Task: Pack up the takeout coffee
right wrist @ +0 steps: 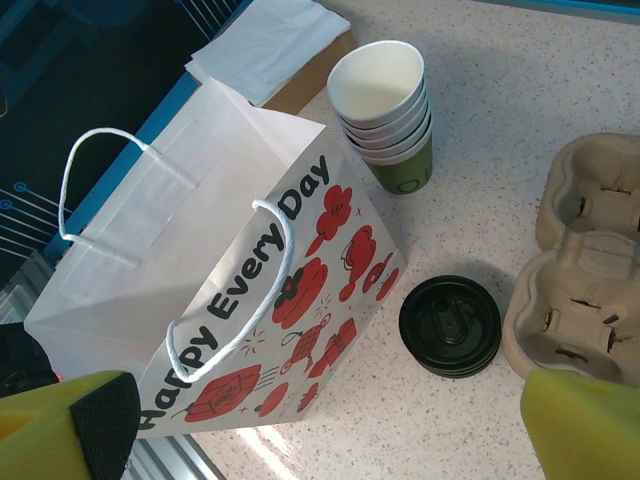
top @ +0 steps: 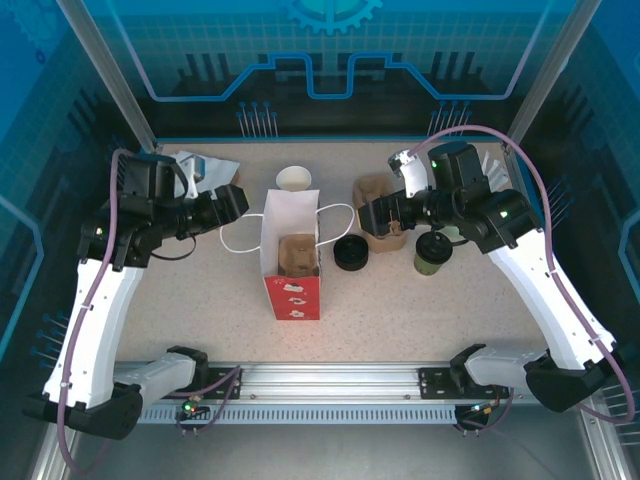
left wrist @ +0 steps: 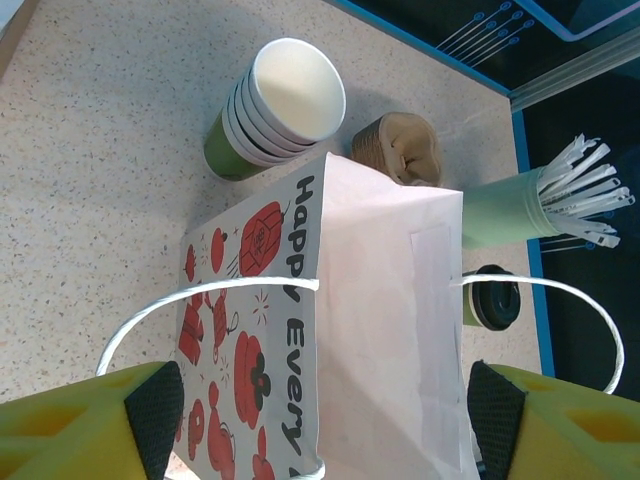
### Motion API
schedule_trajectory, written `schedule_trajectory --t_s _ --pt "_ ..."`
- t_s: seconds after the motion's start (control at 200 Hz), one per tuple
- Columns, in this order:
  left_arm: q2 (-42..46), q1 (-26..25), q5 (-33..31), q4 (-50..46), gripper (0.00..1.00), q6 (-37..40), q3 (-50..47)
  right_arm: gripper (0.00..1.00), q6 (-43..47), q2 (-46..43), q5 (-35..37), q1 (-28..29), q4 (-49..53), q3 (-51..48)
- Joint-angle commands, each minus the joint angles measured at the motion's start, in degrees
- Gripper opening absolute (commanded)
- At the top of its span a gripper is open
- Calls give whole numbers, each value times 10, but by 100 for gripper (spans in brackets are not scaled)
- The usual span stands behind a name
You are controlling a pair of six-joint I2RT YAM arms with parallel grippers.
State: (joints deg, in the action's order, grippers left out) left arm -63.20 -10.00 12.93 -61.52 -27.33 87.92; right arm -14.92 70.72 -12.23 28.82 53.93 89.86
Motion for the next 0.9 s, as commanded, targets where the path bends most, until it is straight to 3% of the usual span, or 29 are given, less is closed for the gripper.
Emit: schedule_trajectory --t_s 0.0,0.18,0.38,0.65,0.805,0.895 --pt "-18 -11 -5 -26 78 32 30 100 -12 -6 -5 -6 5 -5" --pt "-63 -39 -26 -50 78 63 78 100 -32 -15 -16 -6 16 -12" --pt "-131 -66 -40 -60 78 98 130 100 -94 -12 -74 -5 6 -43" --pt "-216 -79 -51 -80 80 144 156 99 -184 0 -114 36 -70 -96" --pt "-239 -79 -52 -69 76 151 146 87 -229 19 -101 50 -120 -110" --pt "-253 -79 -55 -60 68 146 143 80 -249 30 -98 57 -154 -110"
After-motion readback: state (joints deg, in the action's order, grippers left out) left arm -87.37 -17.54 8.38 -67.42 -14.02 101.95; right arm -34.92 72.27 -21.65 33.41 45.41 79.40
